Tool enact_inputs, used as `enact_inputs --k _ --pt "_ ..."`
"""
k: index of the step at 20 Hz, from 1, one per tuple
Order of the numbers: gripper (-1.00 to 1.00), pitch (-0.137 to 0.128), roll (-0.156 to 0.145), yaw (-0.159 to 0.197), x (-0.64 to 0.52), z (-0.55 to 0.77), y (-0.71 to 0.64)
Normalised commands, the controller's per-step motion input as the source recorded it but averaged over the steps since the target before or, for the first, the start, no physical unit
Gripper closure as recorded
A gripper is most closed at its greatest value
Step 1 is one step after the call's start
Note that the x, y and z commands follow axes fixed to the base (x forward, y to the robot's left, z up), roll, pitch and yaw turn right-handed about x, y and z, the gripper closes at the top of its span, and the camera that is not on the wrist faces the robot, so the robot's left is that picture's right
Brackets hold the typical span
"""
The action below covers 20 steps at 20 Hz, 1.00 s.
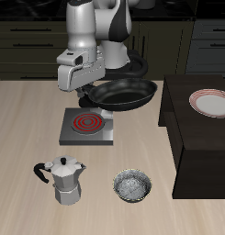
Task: Place the frypan on the top layer of the shelf
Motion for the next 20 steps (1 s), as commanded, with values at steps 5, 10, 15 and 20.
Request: enact_inputs --k 5,10,15,20 --pt "1.0 -0.018 -0.012 0.072 0.04 0.03 0.02" --pt "1.0 -0.028 0.022 0.183 -0.01 0.01 0.14" --pt "1.0 0.024 0.008 0.034 0.03 -0.05 0.09" --pt "1.0 0.013 0.003 0.026 0.09 -0.16 0.02"
